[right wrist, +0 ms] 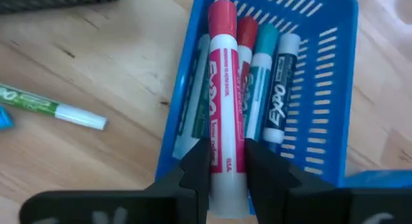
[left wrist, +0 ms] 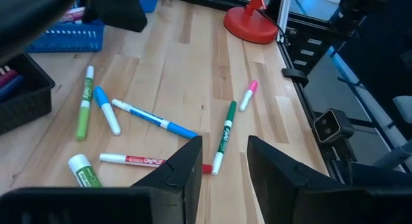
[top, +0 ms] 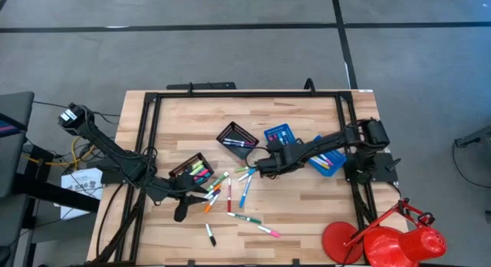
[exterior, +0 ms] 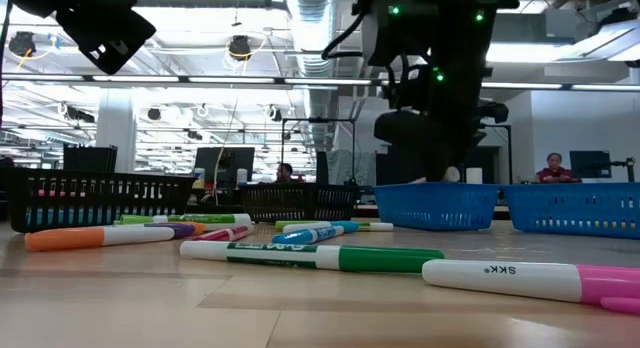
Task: Pick & Place Markers
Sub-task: Put the large pink marker into the left blue bin, then put the bottom orange highlighter into the right blue bin
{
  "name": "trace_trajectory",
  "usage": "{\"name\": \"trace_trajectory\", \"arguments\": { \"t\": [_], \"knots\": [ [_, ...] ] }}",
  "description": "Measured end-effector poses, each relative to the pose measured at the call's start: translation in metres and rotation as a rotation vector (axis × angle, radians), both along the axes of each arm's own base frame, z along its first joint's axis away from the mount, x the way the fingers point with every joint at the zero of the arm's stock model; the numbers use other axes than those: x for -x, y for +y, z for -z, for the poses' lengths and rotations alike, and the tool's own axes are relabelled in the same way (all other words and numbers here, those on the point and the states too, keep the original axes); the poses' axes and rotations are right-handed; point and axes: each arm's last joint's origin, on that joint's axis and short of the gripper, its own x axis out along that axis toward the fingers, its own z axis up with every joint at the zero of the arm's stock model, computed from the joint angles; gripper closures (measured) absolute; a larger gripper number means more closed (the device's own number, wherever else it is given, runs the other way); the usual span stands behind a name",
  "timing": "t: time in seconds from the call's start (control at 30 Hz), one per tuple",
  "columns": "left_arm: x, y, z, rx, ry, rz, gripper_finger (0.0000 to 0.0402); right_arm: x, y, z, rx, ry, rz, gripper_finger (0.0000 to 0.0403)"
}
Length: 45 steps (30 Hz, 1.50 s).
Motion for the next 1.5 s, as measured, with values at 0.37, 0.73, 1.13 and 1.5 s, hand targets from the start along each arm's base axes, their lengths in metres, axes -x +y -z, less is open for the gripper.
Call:
{"name": "trace_trajectory", "arguments": {
  "t": [0.37,0.73,1.13,1.5],
  "knots": [
    [-0.003,0.002,-0.002,0.014,-0.018,-0.018,0.0283,-0.002,-0.004,0.006,0.004,0.036,-0.022,0.0255],
    [-0.003,-0.01,0.008,0.075,0.046,0.054,0.0283,-0.018,0.001,-0.028,0.002,-0.019,-0.059,0.0237],
    [-0.022,-0.054,0.027,0.14,0.143,0.118,0.0283,-0.025,0.059,-0.076,0.18,-0.086,-0.339,0.0289],
    [-0.028,-0.057,0.038,0.143,0.239,0.041,0.0283,0.004,0.119,-0.112,0.396,-0.179,-0.416,0.0318]
  ]
}}
